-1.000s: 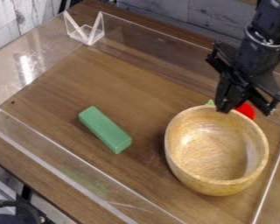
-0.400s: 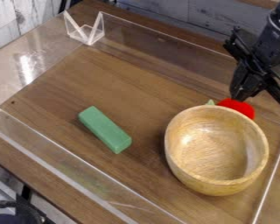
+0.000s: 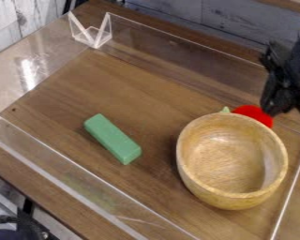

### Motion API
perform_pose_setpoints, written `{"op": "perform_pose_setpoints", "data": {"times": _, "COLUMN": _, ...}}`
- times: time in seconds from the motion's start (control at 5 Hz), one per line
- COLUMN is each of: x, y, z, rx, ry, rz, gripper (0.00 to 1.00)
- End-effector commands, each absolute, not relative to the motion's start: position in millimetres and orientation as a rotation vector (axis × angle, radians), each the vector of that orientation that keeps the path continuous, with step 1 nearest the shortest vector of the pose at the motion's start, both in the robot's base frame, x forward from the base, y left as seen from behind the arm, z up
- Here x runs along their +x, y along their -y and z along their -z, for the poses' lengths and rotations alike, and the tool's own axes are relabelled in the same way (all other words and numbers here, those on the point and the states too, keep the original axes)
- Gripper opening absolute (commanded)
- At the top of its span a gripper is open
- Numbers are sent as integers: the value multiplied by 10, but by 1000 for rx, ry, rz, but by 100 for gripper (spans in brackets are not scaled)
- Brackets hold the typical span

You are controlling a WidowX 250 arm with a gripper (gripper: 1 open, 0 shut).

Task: Move the red object to the left side of the table

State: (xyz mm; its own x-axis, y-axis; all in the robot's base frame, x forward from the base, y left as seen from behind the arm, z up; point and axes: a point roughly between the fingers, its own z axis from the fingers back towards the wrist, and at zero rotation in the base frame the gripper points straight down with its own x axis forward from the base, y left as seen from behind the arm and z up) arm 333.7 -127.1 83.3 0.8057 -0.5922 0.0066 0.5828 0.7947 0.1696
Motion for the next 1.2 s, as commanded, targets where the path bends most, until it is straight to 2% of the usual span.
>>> {"op": "perform_pose_setpoints", "data": {"times": 0.0, "x": 3481, "y": 1250, "z": -904, "rx": 157, "ry": 136, "rz": 676, "gripper": 0}}
{"op": "perform_pose_setpoints", "data": {"times": 0.2, "x": 3527, "y": 1178, "z": -789, "rx": 156, "ry": 138, "rz": 724, "gripper": 0}}
{"op": "perform_pose_setpoints", "data": {"times": 0.6, "x": 3767, "y": 917, "z": -817, "rx": 150, "ry": 148, "rz": 795, "gripper": 0}}
{"op": "perform_pose_setpoints", "data": {"times": 1.0, "x": 3721, "y": 648, "z": -820, "rx": 129, "ry": 173, "rz": 916, "gripper": 0}}
